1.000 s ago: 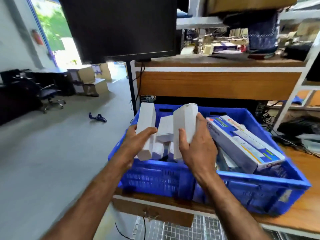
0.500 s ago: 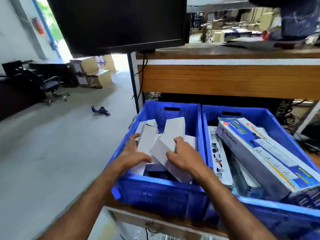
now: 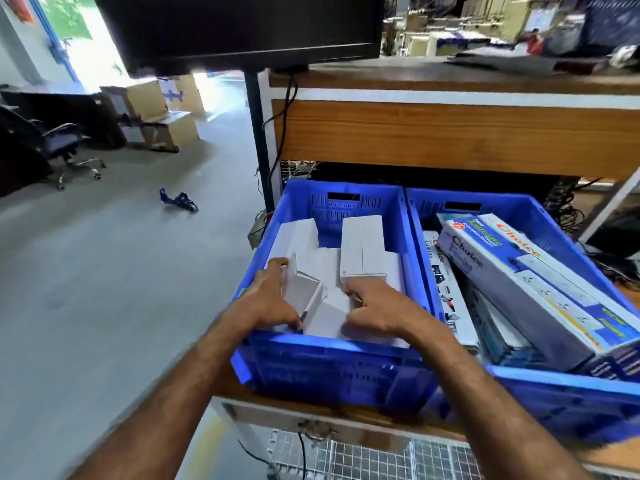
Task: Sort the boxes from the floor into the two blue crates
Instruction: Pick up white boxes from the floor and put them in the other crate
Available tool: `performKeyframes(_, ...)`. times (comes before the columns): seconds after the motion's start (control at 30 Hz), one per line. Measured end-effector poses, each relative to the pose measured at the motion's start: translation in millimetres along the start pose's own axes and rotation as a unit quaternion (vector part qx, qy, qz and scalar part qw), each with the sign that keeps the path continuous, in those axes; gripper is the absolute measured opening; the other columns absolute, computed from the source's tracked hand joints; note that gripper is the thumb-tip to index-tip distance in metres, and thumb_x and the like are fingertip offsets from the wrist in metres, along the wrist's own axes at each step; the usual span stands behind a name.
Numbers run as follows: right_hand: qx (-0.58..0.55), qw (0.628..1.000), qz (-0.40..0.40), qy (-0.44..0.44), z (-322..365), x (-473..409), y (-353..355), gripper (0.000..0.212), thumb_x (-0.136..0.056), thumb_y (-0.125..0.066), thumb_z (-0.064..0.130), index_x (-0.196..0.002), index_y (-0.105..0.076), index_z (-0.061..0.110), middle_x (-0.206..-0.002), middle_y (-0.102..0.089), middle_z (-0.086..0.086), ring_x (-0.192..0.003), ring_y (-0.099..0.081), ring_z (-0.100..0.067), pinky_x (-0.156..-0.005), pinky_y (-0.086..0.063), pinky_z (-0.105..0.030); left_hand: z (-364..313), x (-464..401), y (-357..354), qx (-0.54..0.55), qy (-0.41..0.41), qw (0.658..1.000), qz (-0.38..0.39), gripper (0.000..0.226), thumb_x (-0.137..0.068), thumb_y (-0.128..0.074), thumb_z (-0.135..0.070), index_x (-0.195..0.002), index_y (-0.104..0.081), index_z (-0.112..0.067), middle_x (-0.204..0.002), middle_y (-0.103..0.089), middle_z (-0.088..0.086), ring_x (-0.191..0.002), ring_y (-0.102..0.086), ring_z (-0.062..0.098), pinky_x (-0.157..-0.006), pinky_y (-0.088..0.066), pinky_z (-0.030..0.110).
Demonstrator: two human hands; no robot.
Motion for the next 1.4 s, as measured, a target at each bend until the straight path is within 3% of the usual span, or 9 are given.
performKeyframes(0.07, 0.05, 0.998, -0.045, 0.002, 3.6, 2.7, -4.8, 0.035, -0.084, -0.062, 0.031, -0.118, -0.058, 0.035, -0.12, -0.06, 0.004, -0.108, -0.057, -0.021, -0.086, -0.049, -0.036, -2.5, 1.2, 3.2, 0.035, -0.027, 0.999, 0.0, 0.116, -0.062, -0.092, -0.019, -0.155, -0.022, -0.03, -0.145, -0.044, 0.004, -0.13, -0.05, 0.025, -0.111, -0.043, 0.038)
performKeyframes(0.13, 0.061, 0.988, -0.142, 0.007, 8.9, 6.2, -7.0, 0.05, -0.084, -0.059, 0.029, -0.134, -0.054, 0.032, -0.126, -0.057, 0.002, -0.114, -0.058, -0.022, -0.088, -0.05, -0.037, -7.6, 5.6, 5.8, 0.069, -0.073, 0.994, -0.033, 0.107, -0.07, -0.089, -0.019, -0.156, -0.027, -0.028, -0.148, -0.042, 0.004, -0.127, -0.048, 0.013, -0.104, -0.039, 0.019)
performKeyframes(0.23, 0.035, 0.959, -0.278, 0.041, 21.4, 13.6, -7.1, 0.052, -0.088, -0.059, 0.028, -0.139, -0.055, 0.026, -0.127, -0.058, -0.001, -0.114, -0.058, -0.022, -0.088, -0.049, -0.038, -17.5, 21.9, 8.8, 0.055, -0.188, 0.967, -0.164, 0.08, -0.083, -0.083, -0.025, -0.151, -0.041, -0.02, -0.149, -0.043, 0.0, -0.129, -0.042, 0.006, -0.091, -0.026, -0.008)
performKeyframes(0.27, 0.036, 0.948, -0.312, 0.053, 25.1, 15.8, -6.3, 0.051, -0.09, -0.061, 0.028, -0.141, -0.055, 0.024, -0.128, -0.058, -0.001, -0.115, -0.056, -0.022, -0.089, -0.047, -0.038, -20.9, 28.5, 9.3, 0.032, -0.229, 0.951, -0.205, 0.071, -0.088, -0.078, -0.028, -0.15, -0.045, -0.018, -0.15, -0.044, 0.0, -0.135, -0.042, 0.011, -0.1, -0.025, -0.004)
performKeyframes(0.33, 0.036, 0.927, -0.364, 0.078, 33.9, 20.4, -7.0, 0.052, -0.093, -0.062, 0.028, -0.143, -0.054, 0.02, -0.131, -0.057, -0.002, -0.118, -0.053, -0.021, -0.093, -0.044, -0.036, -24.5, 41.3, 10.3, -0.04, -0.287, 0.922, -0.257, 0.06, -0.095, -0.069, -0.033, -0.148, -0.048, -0.016, -0.154, -0.045, 0.002, -0.144, -0.039, 0.018, -0.12, -0.028, 0.021)
performKeyframes(0.4, 0.034, 0.912, -0.395, 0.104, 43.8, 24.2, -9.6, 0.053, -0.095, -0.061, 0.029, -0.146, -0.052, 0.017, -0.138, -0.055, -0.002, -0.125, -0.05, -0.02, -0.101, -0.042, -0.036, -23.5, 49.6, 11.6, -0.075, -0.302, 0.906, -0.287, 0.057, -0.098, -0.063, -0.036, -0.148, -0.049, -0.015, -0.156, -0.045, 0.004, -0.146, -0.039, 0.021, -0.123, -0.03, 0.038)
performKeyframes(0.6, -0.015, 0.876, -0.436, 0.205, 76.8, 29.5, -24.5, 0.052, -0.098, -0.062, 0.026, -0.146, -0.051, 0.009, -0.151, -0.046, -0.01, -0.142, -0.042, -0.026, -0.116, -0.036, -0.046, 2.6, 73.9, 21.3, -0.081, -0.259, 0.892, -0.363, 0.057, -0.101, -0.051, -0.04, -0.151, -0.044, -0.014, -0.16, -0.04, 0.005, -0.151, -0.032, 0.021, -0.127, -0.021, 0.041)
performKeyframes(1.1, -0.124, 0.869, -0.202, 0.434, 173.6, 9.3, -119.5, 0.052, -0.1, -0.057, 0.028, -0.149, -0.048, 0.011, -0.16, -0.038, -0.01, -0.148, -0.036, -0.029, -0.118, -0.031, -0.052, 89.0, 201.4, 14.9, -0.175, 0.086, 0.856, -0.478, 0.058, -0.102, -0.054, -0.034, -0.154, -0.041, -0.012, -0.166, -0.031, 0.004, -0.155, -0.024, 0.022, -0.126, -0.018, 0.049)
performKeyframes(1.4, -0.13, 0.806, -0.054, 0.575, 220.7, 68.9, -185.9, 0.055, -0.102, -0.052, 0.036, -0.152, -0.045, 0.013, -0.162, -0.036, -0.009, -0.151, -0.031, -0.024, -0.124, -0.025, -0.043, 95.8, 313.8, -29.8, -0.188, 0.271, 0.79, -0.518, 0.055, -0.102, -0.055, -0.032, -0.151, -0.046, -0.008, -0.162, -0.038, 0.007, -0.154, -0.028, 0.022, -0.123, -0.024, 0.05)
Point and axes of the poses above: each hand's wrist, its own x-axis away from the middle knuckle, its own y-axis out of the back of the hand, z = x × y, the point moved 1 cm from there along -x, towards the middle knuckle
